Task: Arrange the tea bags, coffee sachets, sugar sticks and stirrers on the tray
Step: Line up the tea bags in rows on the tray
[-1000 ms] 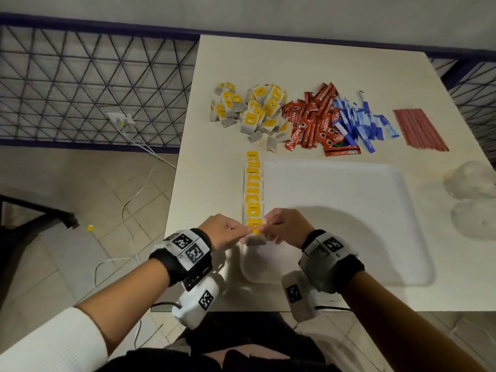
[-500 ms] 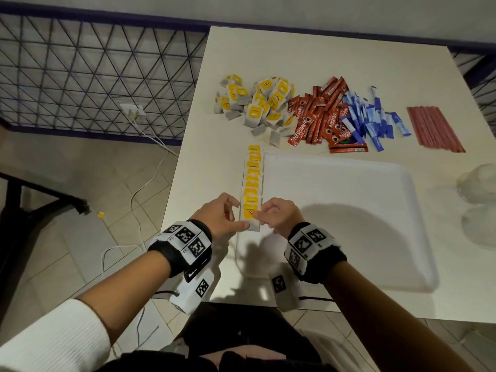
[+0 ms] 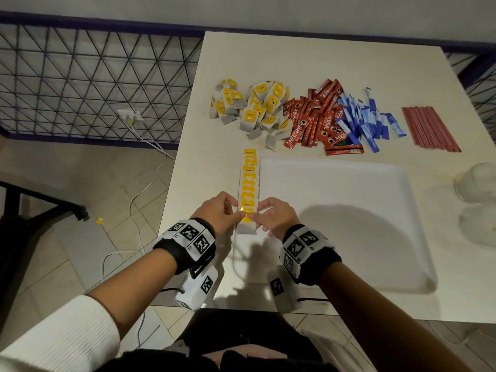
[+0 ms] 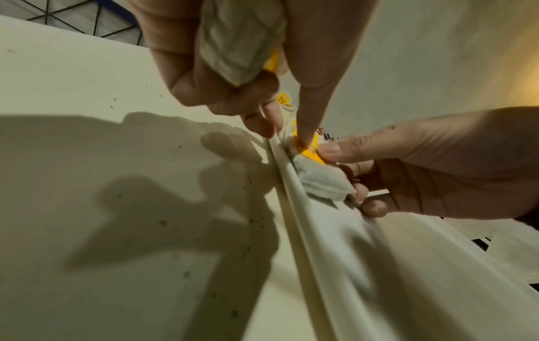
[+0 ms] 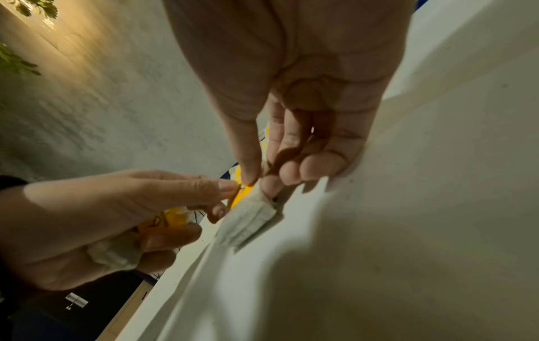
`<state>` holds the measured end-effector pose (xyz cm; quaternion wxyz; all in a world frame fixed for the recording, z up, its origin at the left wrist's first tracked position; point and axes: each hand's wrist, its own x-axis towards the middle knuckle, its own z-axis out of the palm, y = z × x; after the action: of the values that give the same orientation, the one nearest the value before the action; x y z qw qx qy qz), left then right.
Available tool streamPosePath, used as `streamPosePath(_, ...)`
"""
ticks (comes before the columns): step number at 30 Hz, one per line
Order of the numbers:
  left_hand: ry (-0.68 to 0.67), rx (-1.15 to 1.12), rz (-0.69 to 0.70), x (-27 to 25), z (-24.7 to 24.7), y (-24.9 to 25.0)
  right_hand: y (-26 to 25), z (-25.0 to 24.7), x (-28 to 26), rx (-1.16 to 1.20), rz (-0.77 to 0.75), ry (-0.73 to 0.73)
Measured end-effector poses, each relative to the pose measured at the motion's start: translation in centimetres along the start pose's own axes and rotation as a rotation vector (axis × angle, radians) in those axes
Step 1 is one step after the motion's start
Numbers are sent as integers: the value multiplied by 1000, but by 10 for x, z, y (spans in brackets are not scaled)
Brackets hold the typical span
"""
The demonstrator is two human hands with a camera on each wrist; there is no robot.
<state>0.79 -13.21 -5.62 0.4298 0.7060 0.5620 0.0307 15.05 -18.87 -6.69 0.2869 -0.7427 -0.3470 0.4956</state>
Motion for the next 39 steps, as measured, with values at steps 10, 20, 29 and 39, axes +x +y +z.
streamPosePath(10,11,-78,29,7,1,-1,-1,-1,2,-14,5,-5)
streamPosePath(20,-110,-364,-97,-3,-27,22,-19,-22,-10,118,-100,-15)
streamPosePath(29,-174,-903,-246,-14,-38,48,-55,-17,-32,-26,-121,-275)
streamPosePath(39,-47,-898,-16,-23,-29,34,-53,-29,-31,204,-26,-282)
